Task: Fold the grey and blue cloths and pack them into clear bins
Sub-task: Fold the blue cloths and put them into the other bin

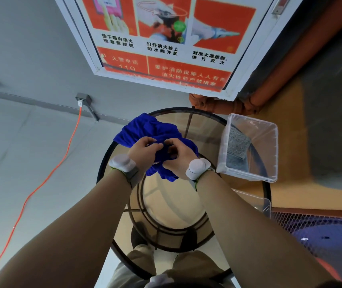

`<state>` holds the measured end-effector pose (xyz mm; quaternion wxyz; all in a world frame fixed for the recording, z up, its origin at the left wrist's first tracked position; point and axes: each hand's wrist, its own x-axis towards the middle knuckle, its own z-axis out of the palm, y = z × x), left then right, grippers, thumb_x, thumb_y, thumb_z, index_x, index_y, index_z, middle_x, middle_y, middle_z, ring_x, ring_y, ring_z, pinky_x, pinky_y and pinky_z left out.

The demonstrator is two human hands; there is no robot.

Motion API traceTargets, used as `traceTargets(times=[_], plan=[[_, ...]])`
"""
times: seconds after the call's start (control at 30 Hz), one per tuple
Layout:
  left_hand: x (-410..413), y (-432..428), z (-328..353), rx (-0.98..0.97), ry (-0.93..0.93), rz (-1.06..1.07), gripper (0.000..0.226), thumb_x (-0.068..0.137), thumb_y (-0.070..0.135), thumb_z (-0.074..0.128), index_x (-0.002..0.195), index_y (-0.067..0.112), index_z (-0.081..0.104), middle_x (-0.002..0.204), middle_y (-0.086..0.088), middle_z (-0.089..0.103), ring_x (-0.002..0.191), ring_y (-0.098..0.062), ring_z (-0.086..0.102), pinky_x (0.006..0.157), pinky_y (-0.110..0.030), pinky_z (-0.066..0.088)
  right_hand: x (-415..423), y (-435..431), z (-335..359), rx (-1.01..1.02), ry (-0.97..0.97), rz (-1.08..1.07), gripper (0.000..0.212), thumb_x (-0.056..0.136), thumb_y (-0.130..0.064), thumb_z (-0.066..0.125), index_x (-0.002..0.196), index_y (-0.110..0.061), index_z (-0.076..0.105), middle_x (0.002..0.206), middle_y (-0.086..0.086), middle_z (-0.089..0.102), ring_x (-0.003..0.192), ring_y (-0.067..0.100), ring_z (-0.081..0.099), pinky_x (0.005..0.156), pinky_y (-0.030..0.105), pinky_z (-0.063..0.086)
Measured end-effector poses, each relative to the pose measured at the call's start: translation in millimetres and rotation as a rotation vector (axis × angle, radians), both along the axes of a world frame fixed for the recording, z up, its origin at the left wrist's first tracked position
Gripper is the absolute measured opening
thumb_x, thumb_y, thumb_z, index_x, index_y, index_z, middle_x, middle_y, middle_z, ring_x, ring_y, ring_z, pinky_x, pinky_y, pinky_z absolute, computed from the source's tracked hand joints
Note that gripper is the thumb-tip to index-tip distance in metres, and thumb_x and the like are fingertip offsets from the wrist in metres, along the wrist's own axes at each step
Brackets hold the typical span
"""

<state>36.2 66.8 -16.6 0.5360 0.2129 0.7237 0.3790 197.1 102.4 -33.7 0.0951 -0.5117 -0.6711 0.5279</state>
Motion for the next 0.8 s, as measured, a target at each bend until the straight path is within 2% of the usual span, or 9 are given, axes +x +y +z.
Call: traceTargets(times=[0.07,0.2,0.3,0.4,0.47,0.57,0.63,0.73,0.8], plan=[[-1,0,9,0.027,-0.066,0.030,0.016,0.094,0.019,0.073,0.108,0.025,0.068,0.116,-0.008,0.066,0.105,-0.026,0.069,0.079,-0.041,0.066,-1,-6,5,0.015,0.059,-0.036,0.073,0.067,-0.043,0.078,0.132,-0.048,0.046,0.114,-0.023,0.062,0.102,-0.007,0.063,0.080,0.015,0.055],[-9,0,26,0.115,-0.270,0.019,0.029,0.090,0.009,0.075,0.119,0.016,0.071,0.118,-0.014,0.072,0.111,-0.032,0.070,0.092,-0.048,0.061,-3,-14,17,0.080,0.111,-0.123,0.084,0.061,-0.054,0.092,0.131,-0.050,0.046,0.117,-0.024,0.062,0.108,-0.001,0.063,0.087,0.021,0.059],[-11,3,43,0.199,-0.498,0.105,0.028,0.092,-0.001,0.069,0.119,0.006,0.071,0.110,-0.018,0.077,0.101,-0.034,0.076,0.079,-0.044,0.063,-5,-18,30,0.119,0.088,-0.149,0.083,0.058,-0.058,0.090,0.129,-0.052,0.045,0.112,-0.027,0.065,0.104,0.000,0.065,0.086,0.025,0.059],[-10,6,61,0.252,-0.563,0.098,0.027,0.092,-0.008,0.066,0.117,0.001,0.066,0.106,-0.021,0.075,0.095,-0.033,0.078,0.075,-0.038,0.062,-10,-26,44,0.135,0.096,-0.152,0.098,0.052,-0.058,0.094,0.133,-0.055,0.039,0.108,-0.034,0.064,0.096,-0.008,0.065,0.071,0.011,0.055],[-7,5,72,0.264,-0.556,0.129,0.028,0.090,-0.013,0.063,0.115,0.001,0.065,0.111,-0.023,0.070,0.097,-0.033,0.077,0.074,-0.037,0.063,-13,-36,53,0.203,0.071,-0.185,0.090,0.060,-0.053,0.090,0.133,-0.050,0.038,0.102,-0.034,0.064,0.090,-0.012,0.064,0.062,0.006,0.052],[-4,5,85,0.294,-0.476,0.109,0.041,0.082,-0.018,0.054,0.116,0.000,0.068,0.118,-0.029,0.063,0.115,-0.043,0.067,0.084,-0.042,0.064,-11,-36,64,0.328,-0.044,-0.275,0.034,0.089,-0.036,0.068,0.118,-0.036,0.050,0.089,-0.015,0.067,0.082,0.011,0.068,0.070,0.030,0.059],[-9,-2,91,0.334,-0.294,0.002,0.050,0.080,-0.015,0.055,0.121,0.008,0.071,0.121,-0.021,0.068,0.115,-0.036,0.069,0.089,-0.039,0.063,-4,-40,74,0.360,-0.057,-0.327,0.015,0.099,-0.024,0.054,0.114,-0.028,0.055,0.093,-0.006,0.067,0.085,0.019,0.065,0.077,0.038,0.057],[-19,-6,105,0.369,0.185,-0.218,0.047,0.082,0.006,0.067,0.121,0.032,0.073,0.106,0.012,0.075,0.087,0.000,0.073,0.066,-0.015,0.058,6,-44,93,0.349,0.015,-0.407,0.018,0.103,-0.023,0.045,0.110,-0.029,0.060,0.095,-0.007,0.070,0.087,0.016,0.064,0.081,0.037,0.054],[-22,-11,113,0.434,0.302,-0.261,0.034,0.084,0.016,0.069,0.111,0.037,0.073,0.102,0.018,0.074,0.078,0.006,0.069,0.056,-0.012,0.054,9,-48,108,0.371,0.034,-0.453,0.029,0.103,-0.024,0.043,0.121,-0.032,0.064,0.110,-0.007,0.072,0.102,0.019,0.066,0.093,0.038,0.054]])
